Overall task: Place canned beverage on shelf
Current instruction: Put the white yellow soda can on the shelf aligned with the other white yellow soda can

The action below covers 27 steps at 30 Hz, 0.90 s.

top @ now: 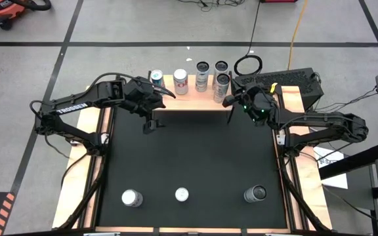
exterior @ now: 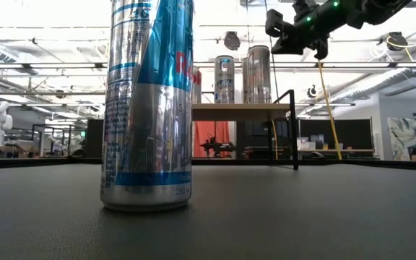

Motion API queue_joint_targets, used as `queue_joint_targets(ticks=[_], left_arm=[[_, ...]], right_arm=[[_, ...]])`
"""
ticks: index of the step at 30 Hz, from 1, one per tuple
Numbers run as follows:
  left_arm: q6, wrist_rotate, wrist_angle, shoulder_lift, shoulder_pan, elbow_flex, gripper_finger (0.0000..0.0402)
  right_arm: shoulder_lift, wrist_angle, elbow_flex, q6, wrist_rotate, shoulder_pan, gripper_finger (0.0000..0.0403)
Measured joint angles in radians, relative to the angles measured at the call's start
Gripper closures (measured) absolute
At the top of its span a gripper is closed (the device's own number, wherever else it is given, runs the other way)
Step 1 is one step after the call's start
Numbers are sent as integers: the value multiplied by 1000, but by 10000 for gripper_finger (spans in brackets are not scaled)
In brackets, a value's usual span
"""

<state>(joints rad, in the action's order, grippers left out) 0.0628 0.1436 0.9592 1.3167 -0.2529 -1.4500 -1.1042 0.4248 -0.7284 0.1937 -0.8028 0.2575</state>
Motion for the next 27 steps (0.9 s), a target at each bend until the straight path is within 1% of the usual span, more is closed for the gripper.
queue_joint_targets(ticks=[6, 19, 27], left_arm=[[3, 0, 0, 0, 0, 0, 8], [3, 0, 0, 0, 0, 0, 8], [3, 0, 0, 0, 0, 0, 8]], right_arm=[[0, -19, 0, 26, 49, 17, 403], [0, -20, 0, 29, 49, 43, 403], [20, -2, 0, -22, 50, 23, 403]])
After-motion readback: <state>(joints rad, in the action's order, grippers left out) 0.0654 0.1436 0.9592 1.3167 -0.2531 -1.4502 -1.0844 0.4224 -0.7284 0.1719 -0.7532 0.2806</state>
